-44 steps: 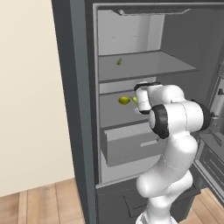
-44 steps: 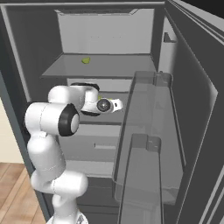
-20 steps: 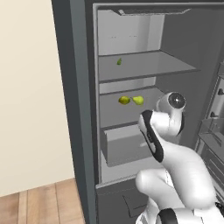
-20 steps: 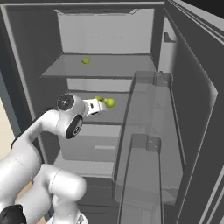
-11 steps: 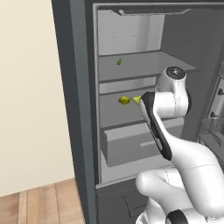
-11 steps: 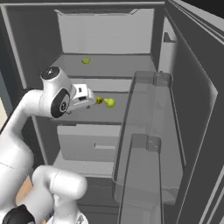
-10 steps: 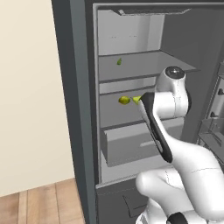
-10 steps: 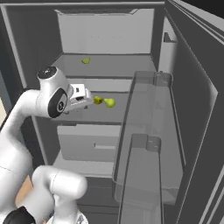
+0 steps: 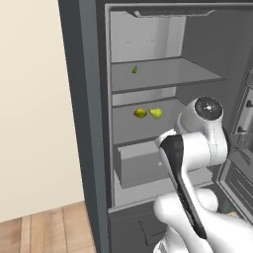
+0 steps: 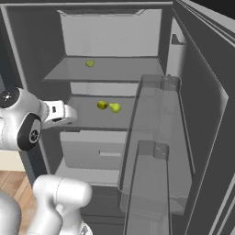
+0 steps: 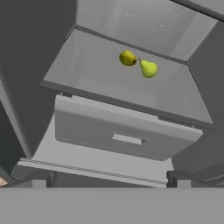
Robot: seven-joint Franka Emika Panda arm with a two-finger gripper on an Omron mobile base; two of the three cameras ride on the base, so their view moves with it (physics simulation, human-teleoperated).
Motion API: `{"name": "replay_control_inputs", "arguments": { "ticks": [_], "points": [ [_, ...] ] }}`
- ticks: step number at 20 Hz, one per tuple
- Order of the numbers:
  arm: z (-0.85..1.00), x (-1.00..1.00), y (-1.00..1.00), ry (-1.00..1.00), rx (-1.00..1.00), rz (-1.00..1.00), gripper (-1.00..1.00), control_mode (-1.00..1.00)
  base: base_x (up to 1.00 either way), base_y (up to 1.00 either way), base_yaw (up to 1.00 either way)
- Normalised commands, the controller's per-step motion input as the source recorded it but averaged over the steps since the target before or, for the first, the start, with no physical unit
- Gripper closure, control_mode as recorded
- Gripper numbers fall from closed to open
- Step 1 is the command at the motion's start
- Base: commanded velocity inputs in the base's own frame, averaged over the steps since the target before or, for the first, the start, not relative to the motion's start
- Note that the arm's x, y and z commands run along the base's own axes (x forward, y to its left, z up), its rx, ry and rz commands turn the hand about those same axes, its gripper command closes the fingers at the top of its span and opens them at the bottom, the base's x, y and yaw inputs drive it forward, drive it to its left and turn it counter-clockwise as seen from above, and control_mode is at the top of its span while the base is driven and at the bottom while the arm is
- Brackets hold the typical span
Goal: Place the pear in the correct fridge rack based on whether it is a fruit or vegetable. Finally, close the fridge door.
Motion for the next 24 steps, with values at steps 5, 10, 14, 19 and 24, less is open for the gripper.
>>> {"name": "replay_control_inputs", "arguments": {
  "ticks": [5,10,14,19,24],
  "points": [
    [0.00,-0.49,-0.23,-0.18,0.04,0.00,-1.00,-1.00,0.00,0.00,0.00],
    [0.00,-0.04,-0.18,-0.03,0.03,0.00,-1.00,-1.00,0.00,0.00,0.00],
    [0.00,0.00,-0.01,0.00,0.00,0.00,-1.00,1.00,0.00,0.00,0.00],
    [0.00,0.00,0.00,0.00,0.00,0.00,-1.00,1.00,-0.32,-0.03,0.00],
    [0.00,0.00,0.00,0.00,0.00,0.00,-1.00,1.00,-0.90,-0.20,0.00]
  ]
}}
